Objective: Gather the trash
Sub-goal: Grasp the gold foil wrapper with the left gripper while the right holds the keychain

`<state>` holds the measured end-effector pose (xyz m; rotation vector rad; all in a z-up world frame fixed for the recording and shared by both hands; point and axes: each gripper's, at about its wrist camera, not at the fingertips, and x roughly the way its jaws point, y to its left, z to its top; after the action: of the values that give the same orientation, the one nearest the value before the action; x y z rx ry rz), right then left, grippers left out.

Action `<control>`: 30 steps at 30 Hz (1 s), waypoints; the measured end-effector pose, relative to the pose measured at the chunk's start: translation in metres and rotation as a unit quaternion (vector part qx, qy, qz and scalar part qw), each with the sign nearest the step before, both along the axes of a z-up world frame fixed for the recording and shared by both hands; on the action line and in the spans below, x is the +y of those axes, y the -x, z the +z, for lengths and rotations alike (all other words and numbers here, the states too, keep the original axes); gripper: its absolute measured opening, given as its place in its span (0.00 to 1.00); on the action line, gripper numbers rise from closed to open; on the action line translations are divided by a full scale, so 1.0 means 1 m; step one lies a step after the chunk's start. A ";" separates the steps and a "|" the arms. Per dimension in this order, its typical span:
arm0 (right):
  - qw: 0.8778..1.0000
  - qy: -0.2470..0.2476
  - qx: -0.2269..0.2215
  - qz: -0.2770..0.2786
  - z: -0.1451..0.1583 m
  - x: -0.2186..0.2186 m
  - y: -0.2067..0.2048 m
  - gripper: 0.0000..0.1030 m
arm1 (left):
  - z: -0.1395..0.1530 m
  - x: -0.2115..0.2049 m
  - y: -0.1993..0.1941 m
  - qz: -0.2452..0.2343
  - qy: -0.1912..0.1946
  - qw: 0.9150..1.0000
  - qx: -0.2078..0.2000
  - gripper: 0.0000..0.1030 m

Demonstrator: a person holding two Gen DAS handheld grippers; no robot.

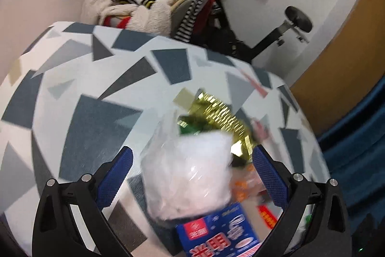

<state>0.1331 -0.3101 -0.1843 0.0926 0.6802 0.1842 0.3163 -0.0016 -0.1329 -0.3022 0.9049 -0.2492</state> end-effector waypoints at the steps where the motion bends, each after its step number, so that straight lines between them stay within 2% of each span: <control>1: 1.000 -0.001 0.000 0.000 0.000 -0.001 -0.001 0.25 | 0.003 0.002 -0.007 0.002 0.012 1.000 0.005 0.87; 2: 1.000 -0.002 0.000 0.001 -0.001 -0.001 -0.003 0.25 | 0.006 0.009 -0.018 0.005 0.040 0.999 0.016 0.77; 3: 1.000 -0.002 0.001 0.001 -0.003 -0.002 -0.004 0.25 | 0.008 0.012 -0.027 0.009 0.059 0.998 0.027 0.73; 4: 1.000 -0.002 0.003 0.000 -0.004 -0.002 -0.005 0.25 | 0.007 0.017 -0.039 0.015 0.084 0.995 0.043 0.65; 7: 1.000 -0.004 0.010 -0.003 -0.009 -0.005 -0.009 0.25 | -0.006 0.027 -0.070 0.023 0.152 0.983 0.100 0.44; 9: 1.000 -0.010 0.012 -0.008 -0.011 -0.008 -0.012 0.25 | -0.015 0.029 -0.084 0.025 0.176 0.976 0.124 0.41; 12: 1.000 -0.014 0.012 -0.011 -0.011 -0.011 -0.017 0.25 | -0.028 0.028 -0.105 0.021 0.176 0.973 0.148 0.41; 15: 1.000 -0.009 0.012 -0.010 -0.012 -0.012 -0.021 0.25 | -0.043 0.028 -0.119 0.017 0.197 0.965 0.171 0.41; 17: 1.000 -0.008 0.012 -0.010 -0.012 -0.012 -0.024 0.25 | -0.050 0.025 -0.124 0.013 0.200 0.963 0.180 0.41; 21: 1.000 -0.009 0.013 -0.012 -0.013 -0.013 -0.028 0.25 | -0.058 0.010 -0.127 -0.012 0.176 0.967 0.183 0.40; 22: 1.000 -0.009 0.013 -0.013 -0.013 -0.013 -0.028 0.25 | -0.059 0.005 -0.128 -0.018 0.168 0.968 0.186 0.32; 23: 1.000 -0.009 0.014 -0.013 -0.013 -0.013 -0.028 0.25 | -0.060 0.003 -0.127 -0.021 0.160 0.969 0.187 0.19; 24: 1.000 -0.009 0.014 -0.012 -0.013 -0.013 -0.028 0.25 | -0.060 0.002 -0.126 -0.021 0.155 0.970 0.184 0.19; 28: 1.000 -0.009 0.009 -0.012 -0.008 -0.014 -0.025 0.25 | -0.042 -0.003 -0.119 -0.025 0.137 0.980 0.143 0.12; 30: 1.000 -0.009 0.002 -0.013 -0.001 -0.015 -0.023 0.25 | -0.021 -0.003 -0.114 -0.028 0.133 0.984 0.111 0.11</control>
<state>0.1556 -0.3248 -0.1856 0.1184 0.6814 0.1649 0.4298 -0.0047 -0.1538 -0.5607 1.1027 -0.3959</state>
